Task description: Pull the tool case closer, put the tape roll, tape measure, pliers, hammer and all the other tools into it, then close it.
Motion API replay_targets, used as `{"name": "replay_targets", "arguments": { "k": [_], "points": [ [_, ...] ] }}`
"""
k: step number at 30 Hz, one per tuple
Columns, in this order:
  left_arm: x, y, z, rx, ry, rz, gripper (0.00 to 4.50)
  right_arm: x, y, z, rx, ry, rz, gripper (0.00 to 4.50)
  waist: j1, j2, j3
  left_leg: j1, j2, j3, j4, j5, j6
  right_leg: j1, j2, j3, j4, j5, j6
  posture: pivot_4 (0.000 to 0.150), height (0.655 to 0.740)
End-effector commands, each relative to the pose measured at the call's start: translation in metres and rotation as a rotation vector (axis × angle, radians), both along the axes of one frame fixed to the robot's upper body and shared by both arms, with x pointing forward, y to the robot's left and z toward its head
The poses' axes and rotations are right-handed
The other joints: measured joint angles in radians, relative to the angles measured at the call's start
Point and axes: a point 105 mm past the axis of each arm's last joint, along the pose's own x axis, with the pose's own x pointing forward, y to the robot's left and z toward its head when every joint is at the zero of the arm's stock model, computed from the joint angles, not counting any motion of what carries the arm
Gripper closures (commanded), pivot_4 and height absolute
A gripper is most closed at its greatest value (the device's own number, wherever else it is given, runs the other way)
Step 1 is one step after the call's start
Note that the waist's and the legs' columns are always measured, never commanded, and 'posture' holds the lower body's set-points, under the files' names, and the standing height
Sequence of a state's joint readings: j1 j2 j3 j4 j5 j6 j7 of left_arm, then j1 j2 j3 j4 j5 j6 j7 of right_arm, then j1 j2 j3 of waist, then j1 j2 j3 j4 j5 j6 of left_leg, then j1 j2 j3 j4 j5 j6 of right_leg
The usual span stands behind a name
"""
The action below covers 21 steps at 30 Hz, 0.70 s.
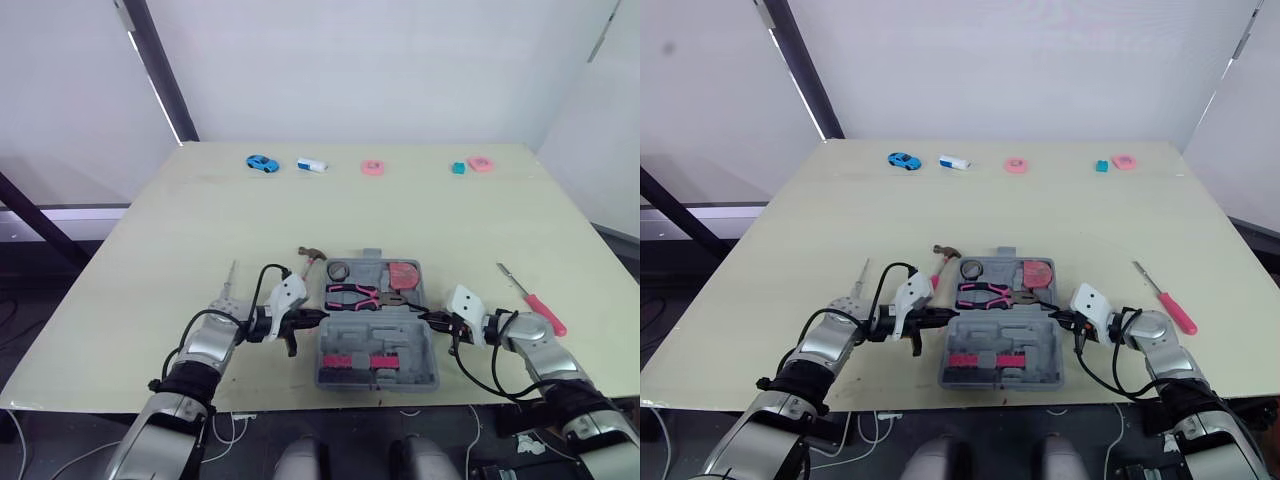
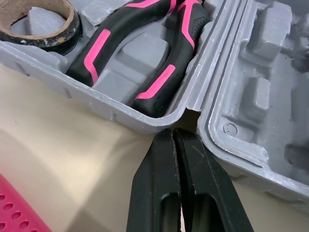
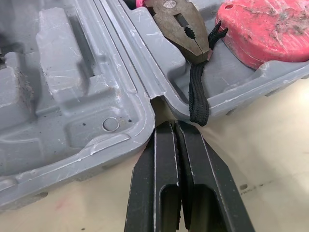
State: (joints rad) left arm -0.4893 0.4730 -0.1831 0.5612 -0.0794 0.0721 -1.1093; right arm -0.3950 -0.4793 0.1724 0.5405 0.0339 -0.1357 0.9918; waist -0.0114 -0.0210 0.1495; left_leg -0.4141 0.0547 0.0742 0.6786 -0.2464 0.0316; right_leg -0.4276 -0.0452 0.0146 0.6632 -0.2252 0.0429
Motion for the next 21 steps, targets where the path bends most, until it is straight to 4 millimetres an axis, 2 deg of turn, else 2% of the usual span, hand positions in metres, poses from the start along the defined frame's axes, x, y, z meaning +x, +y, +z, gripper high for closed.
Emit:
{"name": "replay_targets", "arguments": {
  "k": [1, 21],
  "points": [
    [0.0084, -0.0126, 0.0134, -0.028, -0.066, -0.02, 4.38, 0.0081, 0.0128, 0.0153, 0.03, -0.069, 0.027, 4.41, -0.001, 0.0, 0.0, 0.0, 0.0, 0.0, 0.0, 0.0, 0.0, 0.0, 0.0, 0.0, 0.0, 0.0, 0.0, 0.15, 0.7395],
    [0.0075, -0.0112, 0.0089, -0.026, -0.053, -0.015, 4.38, 0.0136, 0.0153, 0.016, 0.03, -0.087, 0.009, 4.41, -0.001, 0.0, 0.0, 0.0, 0.0, 0.0, 0.001, 0.0, 0.0, 0.0, 0.0, 0.0, 0.0, 0.0, 0.0, 0.15, 0.7395]
  ]
}}
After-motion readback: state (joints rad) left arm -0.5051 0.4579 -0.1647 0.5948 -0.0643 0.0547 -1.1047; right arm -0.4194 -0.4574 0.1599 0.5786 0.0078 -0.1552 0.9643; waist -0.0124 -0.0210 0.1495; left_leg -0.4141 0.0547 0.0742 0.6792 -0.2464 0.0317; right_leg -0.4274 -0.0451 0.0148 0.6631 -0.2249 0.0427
